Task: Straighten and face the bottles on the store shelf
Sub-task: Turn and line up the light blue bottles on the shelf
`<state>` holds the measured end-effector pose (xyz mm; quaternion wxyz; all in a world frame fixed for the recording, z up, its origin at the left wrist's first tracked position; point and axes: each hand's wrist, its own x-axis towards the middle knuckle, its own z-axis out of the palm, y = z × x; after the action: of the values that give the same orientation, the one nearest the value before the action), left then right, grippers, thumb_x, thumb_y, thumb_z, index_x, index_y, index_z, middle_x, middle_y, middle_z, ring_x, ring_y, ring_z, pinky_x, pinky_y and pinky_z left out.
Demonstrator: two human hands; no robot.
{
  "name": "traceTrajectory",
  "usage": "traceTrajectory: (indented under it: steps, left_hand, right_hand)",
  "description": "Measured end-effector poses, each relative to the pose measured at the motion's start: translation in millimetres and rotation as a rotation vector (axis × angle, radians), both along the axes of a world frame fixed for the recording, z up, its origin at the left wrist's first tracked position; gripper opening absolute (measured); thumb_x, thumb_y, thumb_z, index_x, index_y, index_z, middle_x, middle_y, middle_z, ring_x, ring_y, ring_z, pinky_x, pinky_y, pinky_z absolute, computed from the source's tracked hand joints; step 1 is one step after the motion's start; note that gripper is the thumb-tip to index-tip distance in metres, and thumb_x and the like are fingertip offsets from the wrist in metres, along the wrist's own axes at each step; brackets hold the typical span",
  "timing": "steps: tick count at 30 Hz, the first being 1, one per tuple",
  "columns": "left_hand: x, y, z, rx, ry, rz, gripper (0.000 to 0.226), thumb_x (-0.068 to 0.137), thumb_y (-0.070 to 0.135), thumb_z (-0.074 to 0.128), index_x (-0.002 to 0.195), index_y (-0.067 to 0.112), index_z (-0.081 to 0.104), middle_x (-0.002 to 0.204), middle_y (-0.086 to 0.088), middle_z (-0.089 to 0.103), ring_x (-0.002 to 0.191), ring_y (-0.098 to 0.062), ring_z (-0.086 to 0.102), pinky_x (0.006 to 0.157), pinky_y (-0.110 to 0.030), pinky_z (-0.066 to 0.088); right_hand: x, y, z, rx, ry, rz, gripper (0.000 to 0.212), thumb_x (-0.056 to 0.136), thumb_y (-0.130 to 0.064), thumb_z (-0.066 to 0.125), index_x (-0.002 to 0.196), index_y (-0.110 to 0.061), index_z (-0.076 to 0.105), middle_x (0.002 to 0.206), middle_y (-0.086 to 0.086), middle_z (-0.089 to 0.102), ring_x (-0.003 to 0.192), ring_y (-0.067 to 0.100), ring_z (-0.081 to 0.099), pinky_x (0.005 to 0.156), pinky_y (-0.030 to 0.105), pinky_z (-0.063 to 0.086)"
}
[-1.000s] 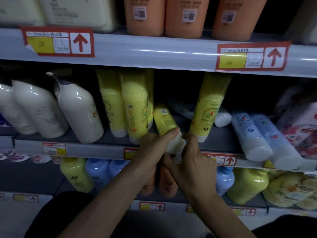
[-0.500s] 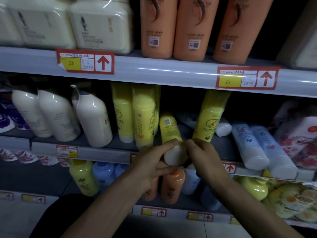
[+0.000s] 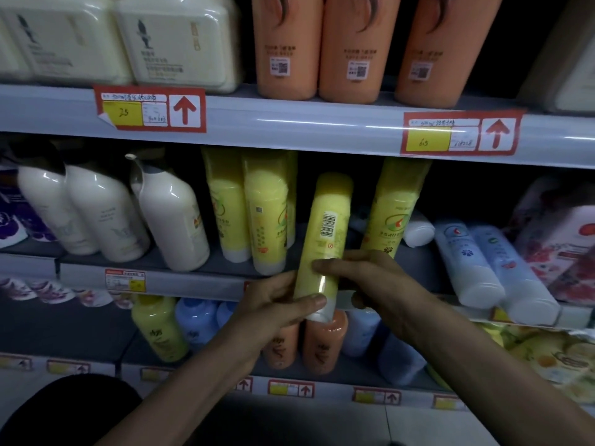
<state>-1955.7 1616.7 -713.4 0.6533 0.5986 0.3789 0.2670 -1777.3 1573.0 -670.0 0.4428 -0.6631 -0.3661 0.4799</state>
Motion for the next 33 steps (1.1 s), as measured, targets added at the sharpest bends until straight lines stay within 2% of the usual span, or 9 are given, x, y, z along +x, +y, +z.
traceTrajectory:
  steps: [2, 3, 6, 10, 13, 19, 25, 30, 33]
  left_hand:
    - [0, -1, -2, 0.066, 0.001, 0.007, 0.048, 0.088, 0.019, 0.08, 0.134, 0.024, 0.067, 0.121, 0.005, 0.077, 0.117, -0.012, 0.071, 0.104, -0.039, 0.055]
    - [1, -2, -2, 0.086, -0.008, 0.023, 0.049, 0.088, 0.016, 0.08, 0.135, 0.024, 0.065, 0.12, 0.008, 0.077, 0.115, -0.01, 0.071, 0.101, -0.035, 0.056]
    - [6, -7, 2, 0.208, 0.0, 0.096, 0.047, 0.089, 0.009, 0.078, 0.126, 0.035, 0.065, 0.113, 0.018, 0.077, 0.107, -0.001, 0.072, 0.088, -0.022, 0.058]
    - [10, -8, 6, 0.401, 0.079, 0.203, 0.05, 0.091, 0.013, 0.076, 0.112, 0.056, 0.06, 0.11, 0.024, 0.075, 0.105, 0.007, 0.068, 0.085, -0.015, 0.055]
    - [14, -5, 10, 0.477, 0.11, 0.267, 0.051, 0.094, 0.014, 0.071, 0.118, 0.055, 0.055, 0.119, 0.021, 0.068, 0.107, 0.013, 0.062, 0.083, -0.005, 0.049]
    - [23, -1, 9, 0.457, 0.095, 0.303, 0.048, 0.098, 0.012, 0.064, 0.138, 0.037, 0.058, 0.124, 0.02, 0.066, 0.107, 0.014, 0.061, 0.081, -0.006, 0.049]
    - [29, 2, 8, 0.385, 0.05, 0.37, 0.048, 0.1, 0.012, 0.06, 0.132, 0.046, 0.051, 0.12, 0.021, 0.064, 0.103, 0.017, 0.06, 0.084, -0.012, 0.047]
    - [29, -1, 14, 0.325, -0.001, 0.364, 0.042, 0.102, 0.015, 0.061, 0.134, 0.041, 0.054, 0.117, 0.02, 0.063, 0.104, 0.012, 0.06, 0.075, 0.0, 0.044]
    - [29, -1, 15, 0.305, -0.002, 0.373, 0.04, 0.101, 0.015, 0.061, 0.129, 0.043, 0.055, 0.118, 0.019, 0.064, 0.107, 0.008, 0.06, 0.074, -0.002, 0.044]
  right_hand:
    - [-1, 0, 0, 0.058, -0.032, -0.022, 0.024, 0.082, -0.025, 0.083, 0.103, -0.015, 0.08, 0.099, 0.007, 0.081, 0.084, 0.016, 0.07, 0.052, 0.024, 0.043]
    - [-1, 0, -1, 0.094, -0.037, -0.028, 0.022, 0.082, -0.021, 0.083, 0.102, -0.014, 0.08, 0.097, 0.006, 0.081, 0.086, 0.017, 0.072, 0.053, 0.025, 0.048]
    - [-5, -1, 1, 0.204, 0.027, -0.057, 0.025, 0.082, -0.005, 0.082, 0.107, -0.008, 0.078, 0.095, 0.007, 0.081, 0.091, 0.023, 0.078, 0.078, 0.033, 0.064]
    - [-8, 2, 1, 0.322, 0.033, -0.09, 0.035, 0.081, 0.003, 0.082, 0.115, -0.004, 0.074, 0.099, 0.007, 0.081, 0.09, 0.019, 0.079, 0.076, 0.027, 0.064]
    - [-7, 9, -5, 0.392, -0.055, -0.121, 0.042, 0.079, 0.0, 0.085, 0.119, -0.007, 0.073, 0.103, 0.003, 0.081, 0.093, 0.015, 0.078, 0.08, 0.031, 0.064]
    - [-4, 29, -19, 0.491, -0.265, -0.166, 0.048, 0.075, -0.001, 0.088, 0.12, -0.01, 0.073, 0.107, -0.004, 0.079, 0.097, 0.006, 0.075, 0.086, 0.03, 0.063]
    - [-10, 46, -32, 0.505, -0.383, -0.174, 0.055, 0.072, -0.013, 0.092, 0.123, -0.015, 0.073, 0.106, -0.005, 0.079, 0.096, 0.004, 0.075, 0.085, 0.035, 0.064]
    - [-11, 49, -35, 0.517, -0.466, -0.172, 0.054, 0.072, -0.021, 0.093, 0.122, -0.021, 0.072, 0.105, -0.009, 0.079, 0.094, -0.001, 0.073, 0.083, 0.031, 0.064]
    - [-10, 47, -34, 0.518, -0.462, -0.154, 0.057, 0.073, -0.02, 0.093, 0.125, -0.019, 0.071, 0.108, -0.007, 0.078, 0.097, 0.0, 0.073, 0.086, 0.032, 0.063]
